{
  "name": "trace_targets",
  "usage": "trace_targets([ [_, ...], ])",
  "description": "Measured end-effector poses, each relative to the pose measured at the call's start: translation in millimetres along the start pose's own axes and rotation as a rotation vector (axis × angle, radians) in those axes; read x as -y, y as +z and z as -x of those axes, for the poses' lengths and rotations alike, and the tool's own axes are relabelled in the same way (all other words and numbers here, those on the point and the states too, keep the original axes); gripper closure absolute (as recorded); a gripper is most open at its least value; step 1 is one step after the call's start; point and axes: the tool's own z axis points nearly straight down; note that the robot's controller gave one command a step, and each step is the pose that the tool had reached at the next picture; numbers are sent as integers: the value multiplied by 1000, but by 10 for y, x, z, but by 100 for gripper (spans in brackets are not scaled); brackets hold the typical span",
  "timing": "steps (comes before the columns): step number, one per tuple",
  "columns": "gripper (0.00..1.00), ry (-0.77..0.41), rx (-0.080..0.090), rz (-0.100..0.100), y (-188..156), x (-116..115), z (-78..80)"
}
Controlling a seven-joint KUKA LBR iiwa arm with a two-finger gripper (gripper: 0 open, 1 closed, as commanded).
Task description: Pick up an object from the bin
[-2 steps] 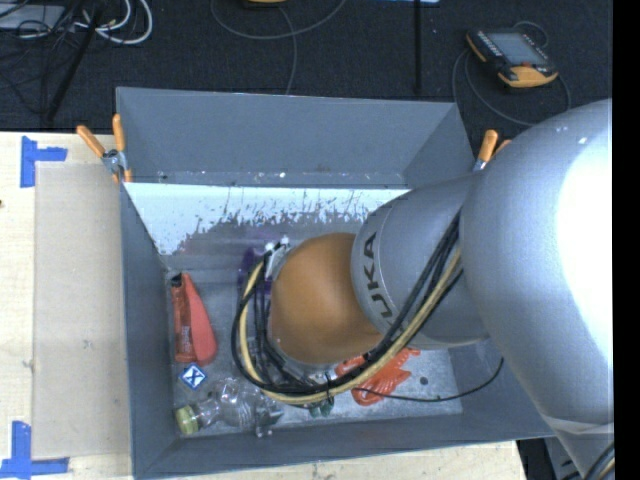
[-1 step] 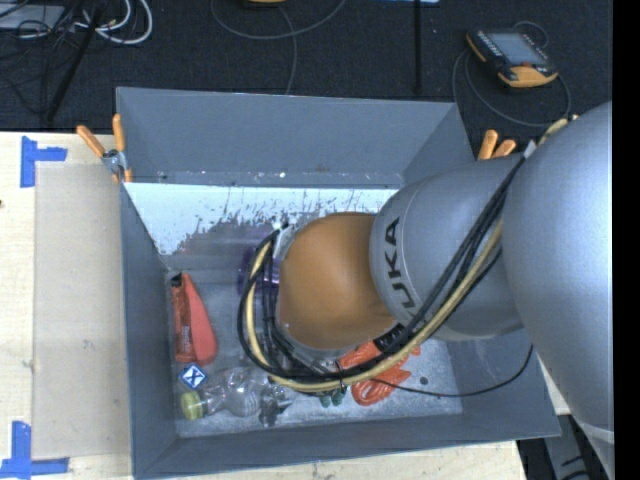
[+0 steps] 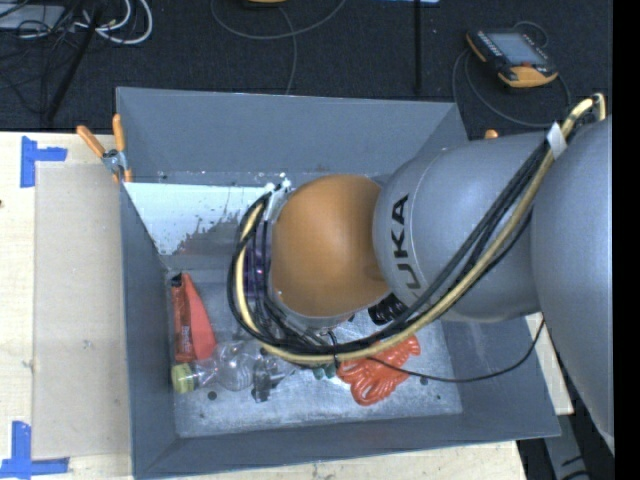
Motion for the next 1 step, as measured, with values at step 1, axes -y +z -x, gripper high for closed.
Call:
trace_targets([
  [1, 100, -16, -5, -1, -385, 120, -201],
])
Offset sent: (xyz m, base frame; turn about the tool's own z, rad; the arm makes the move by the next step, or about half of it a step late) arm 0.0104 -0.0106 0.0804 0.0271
